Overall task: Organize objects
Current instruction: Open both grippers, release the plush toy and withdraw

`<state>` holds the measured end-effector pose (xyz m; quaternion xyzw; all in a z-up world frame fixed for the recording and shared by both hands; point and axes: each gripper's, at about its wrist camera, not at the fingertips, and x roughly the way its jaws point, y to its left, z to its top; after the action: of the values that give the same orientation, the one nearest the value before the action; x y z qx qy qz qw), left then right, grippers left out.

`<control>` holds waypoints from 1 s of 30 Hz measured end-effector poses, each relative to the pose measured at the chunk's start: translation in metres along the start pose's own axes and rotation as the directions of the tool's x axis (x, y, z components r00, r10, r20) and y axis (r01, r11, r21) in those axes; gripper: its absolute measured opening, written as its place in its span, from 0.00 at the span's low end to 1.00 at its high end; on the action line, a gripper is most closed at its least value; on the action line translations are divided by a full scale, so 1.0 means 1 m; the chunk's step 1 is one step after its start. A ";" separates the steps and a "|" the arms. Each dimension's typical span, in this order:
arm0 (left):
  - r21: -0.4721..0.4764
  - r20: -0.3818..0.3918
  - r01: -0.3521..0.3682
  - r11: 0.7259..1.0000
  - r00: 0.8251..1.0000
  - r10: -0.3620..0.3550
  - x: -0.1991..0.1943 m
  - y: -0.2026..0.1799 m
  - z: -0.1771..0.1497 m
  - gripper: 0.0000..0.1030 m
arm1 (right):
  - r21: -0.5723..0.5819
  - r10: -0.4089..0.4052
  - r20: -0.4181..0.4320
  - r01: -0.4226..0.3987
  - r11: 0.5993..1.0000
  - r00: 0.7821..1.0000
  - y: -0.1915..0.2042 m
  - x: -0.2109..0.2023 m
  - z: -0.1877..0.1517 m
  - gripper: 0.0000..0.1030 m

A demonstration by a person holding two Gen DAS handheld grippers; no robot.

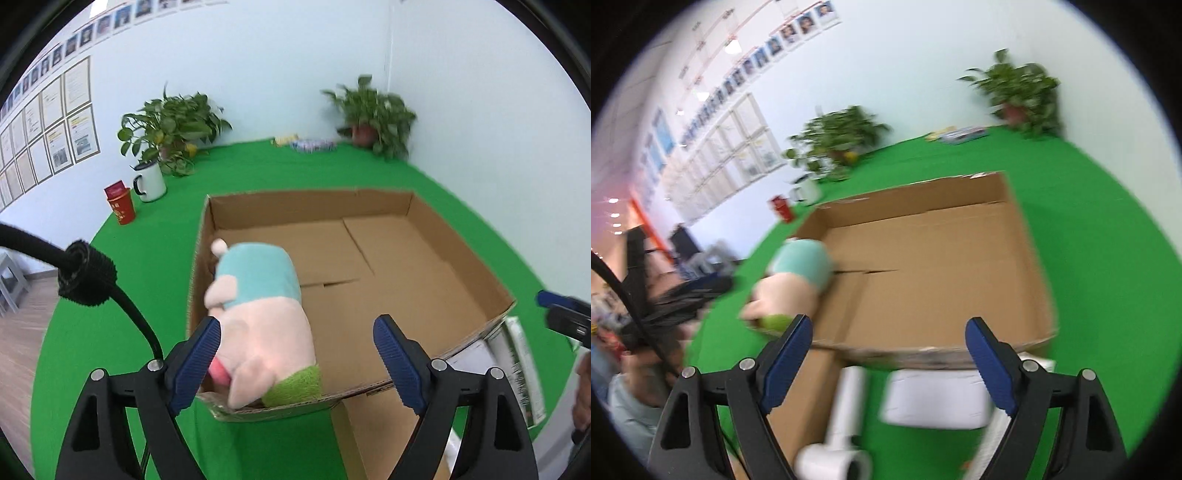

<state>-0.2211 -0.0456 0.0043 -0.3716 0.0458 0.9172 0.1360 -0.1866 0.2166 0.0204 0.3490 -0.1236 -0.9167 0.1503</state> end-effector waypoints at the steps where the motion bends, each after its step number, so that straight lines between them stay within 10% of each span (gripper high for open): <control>1: -0.001 -0.022 -0.006 1.000 1.000 0.005 0.010 -0.002 0.000 0.78 | -0.020 -0.007 0.005 0.007 1.000 1.000 0.010 0.001 -0.005 0.82; 5: -0.050 -0.142 -0.064 0.997 0.988 0.056 0.054 0.010 -0.007 0.50 | -0.074 -0.017 -0.033 0.014 0.997 0.999 0.029 0.010 -0.024 0.82; 15: -0.050 -0.139 -0.151 0.987 0.980 0.143 0.062 0.024 -0.021 0.47 | 0.001 0.006 -0.113 -0.006 1.000 0.994 0.026 0.019 -0.050 0.82; 23: -0.052 -0.052 -0.215 0.975 0.976 0.212 0.036 0.015 -0.020 0.57 | -0.045 -0.092 -0.108 0.088 0.995 0.990 0.042 0.012 -0.057 0.82; 30: -0.021 0.152 -0.118 0.993 0.981 0.120 -0.055 -0.014 -0.041 1.00 | -0.074 -0.098 -0.133 0.089 0.993 0.986 0.049 0.013 -0.070 0.83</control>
<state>-0.1518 -0.0516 0.0136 -0.2975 0.0521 0.9498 0.0819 -0.1394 0.1575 -0.0221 0.4112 -0.0653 -0.9003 0.1268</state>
